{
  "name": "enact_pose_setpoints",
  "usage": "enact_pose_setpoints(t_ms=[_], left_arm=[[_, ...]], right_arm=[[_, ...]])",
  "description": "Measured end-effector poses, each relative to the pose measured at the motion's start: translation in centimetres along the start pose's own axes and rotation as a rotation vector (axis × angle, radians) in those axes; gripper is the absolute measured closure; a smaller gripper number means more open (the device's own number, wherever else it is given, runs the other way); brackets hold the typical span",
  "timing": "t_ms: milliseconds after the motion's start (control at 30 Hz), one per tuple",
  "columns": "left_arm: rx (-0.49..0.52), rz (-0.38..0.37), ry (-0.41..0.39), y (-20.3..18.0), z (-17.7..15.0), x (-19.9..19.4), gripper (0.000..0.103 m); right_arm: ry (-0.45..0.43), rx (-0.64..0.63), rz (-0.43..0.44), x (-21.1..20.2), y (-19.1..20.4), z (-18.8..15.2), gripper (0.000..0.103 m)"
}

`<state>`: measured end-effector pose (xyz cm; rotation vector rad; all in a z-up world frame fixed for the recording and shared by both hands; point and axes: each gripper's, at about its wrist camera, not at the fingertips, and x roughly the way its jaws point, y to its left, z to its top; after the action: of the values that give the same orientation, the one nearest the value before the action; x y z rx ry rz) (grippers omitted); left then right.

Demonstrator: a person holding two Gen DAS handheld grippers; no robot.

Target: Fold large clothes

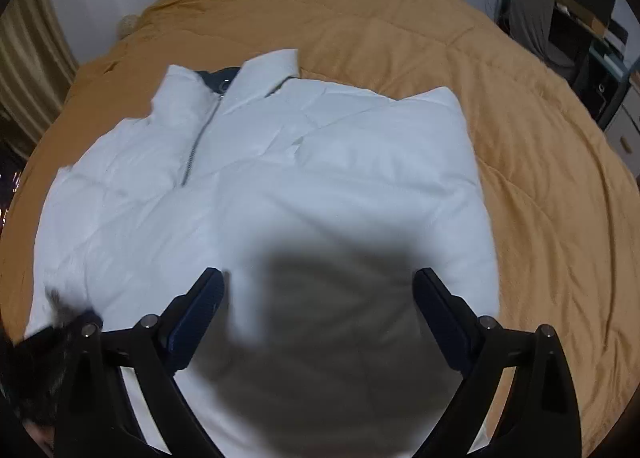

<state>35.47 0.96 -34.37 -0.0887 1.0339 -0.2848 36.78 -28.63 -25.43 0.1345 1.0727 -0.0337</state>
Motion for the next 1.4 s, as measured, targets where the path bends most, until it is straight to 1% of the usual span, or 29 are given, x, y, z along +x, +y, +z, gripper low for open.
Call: enact_pose_setpoints(t_ms=[67,133,200,267,333,367,400,467,533,600,633,667,733,767,833,900,933,1000,1033,1067,1100,1133,1167,1200,1267,1300,1367,1400], left_arm=[[0.024,-0.001,-0.011,0.0,-0.5,-0.4,0.096],[0.029,-0.008,-0.021,0.1,-0.8,-0.5,0.096],[0.022,-0.020,-0.027,0.3,-1.1,-0.6,0.096],[0.014,-0.025,-0.022,0.5,-1.1,-0.6,0.096],[0.011,-0.023,-0.015,0.5,-0.9,-0.5,0.096],[0.010,-0.024,-0.014,0.6,-1.0,-0.6,0.096],[0.009,-0.024,-0.015,0.6,-1.0,-0.6,0.096],[0.012,-0.017,-0.015,0.5,-1.0,-0.6,0.096],[0.014,-0.010,-0.014,0.4,-0.8,-0.5,0.096],[0.016,-0.003,-0.014,0.2,-0.8,-0.5,0.096],[0.016,0.000,-0.015,0.2,-0.8,-0.4,0.096],[0.017,0.003,-0.015,0.2,-0.8,-0.4,0.096],[0.018,0.001,-0.013,0.1,-0.7,-0.4,0.096],[0.020,-0.004,-0.008,0.1,-0.7,-0.3,0.096],[0.032,-0.014,0.009,0.2,-0.2,-0.5,0.096],[0.015,-0.036,0.043,0.6,0.7,-1.2,0.095],[-0.002,-0.036,0.036,0.9,1.4,-1.9,0.095],[-0.012,-0.035,-0.039,1.0,2.8,-3.7,0.095],[-0.006,-0.036,-0.068,0.8,3.4,-4.2,0.095],[0.009,-0.037,-0.067,0.6,3.9,-4.0,0.095],[0.038,-0.046,-0.029,0.3,4.4,-3.1,0.095],[0.070,-0.034,0.014,0.3,4.5,-1.8,0.091],[0.098,0.001,0.050,0.5,4.2,-0.3,0.093],[0.094,-0.009,0.060,1.1,3.9,0.6,0.093],[0.056,-0.059,0.042,2.3,2.8,0.9,0.093],[0.052,-0.067,0.035,2.7,2.6,0.8,0.093],[0.057,-0.068,0.045,2.8,2.4,0.2,0.093],[0.035,-0.052,0.045,2.7,2.5,-0.7,0.093]], right_arm=[[0.039,0.018,-0.054,3.1,-0.3,1.9,0.006],[0.062,0.047,-0.081,5.2,-0.5,3.5,0.002],[0.051,0.076,-0.127,6.1,-0.8,5.2,0.001],[0.063,0.081,-0.187,6.8,-1.2,6.3,0.002],[0.058,0.092,-0.192,6.3,-1.3,6.7,0.006],[0.034,0.089,-0.173,5.1,-1.2,6.3,0.012],[0.020,0.078,-0.137,4.1,-1.0,5.6,0.015],[-0.013,0.044,-0.025,1.0,-0.4,3.6,0.016],[-0.046,0.008,0.066,-2.4,0.0,0.3,0.015],[-0.045,-0.031,0.112,-4.5,0.2,-3.0,0.014],[-0.034,-0.050,0.122,-5.0,0.2,-4.9,0.014],[-0.015,-0.066,0.120,-4.9,0.2,-6.1,0.014],[0.068,-0.102,0.084,-2.8,-0.8,-8.6,0.014],[0.089,-0.125,0.058,-1.8,-1.2,-9.8,0.013],[0.065,-0.143,0.065,-1.0,-1.9,-11.1,0.012],[0.063,-0.134,0.061,-0.8,-2.2,-10.8,0.008],[0.069,-0.134,0.058,-0.6,-2.1,-10.6,0.007],[0.069,-0.140,0.056,-0.1,-1.8,-10.5,0.000],[0.065,-0.139,0.055,0.1,-1.7,-10.5,0.000],[0.059,-0.140,0.047,0.0,-1.3,-10.7,0.000],[0.054,-0.143,0.036,0.0,-1.1,-10.7,0.000],[0.053,-0.148,0.030,0.0,-1.0,-10.7,0.000],[0.053,-0.150,0.030,-0.2,-0.9,-10.7,0.000],[0.056,-0.150,0.036,-0.2,-0.9,-10.7,0.000],[0.061,-0.163,0.044,-0.5,-1.0,-10.9,0.000],[0.063,-0.176,0.041,-0.5,-1.0,-11.0,0.000],[0.066,-0.191,0.033,-0.8,-1.2,-11.2,0.000],[0.071,-0.185,0.030,-0.9,-1.4,-11.2,0.000]])
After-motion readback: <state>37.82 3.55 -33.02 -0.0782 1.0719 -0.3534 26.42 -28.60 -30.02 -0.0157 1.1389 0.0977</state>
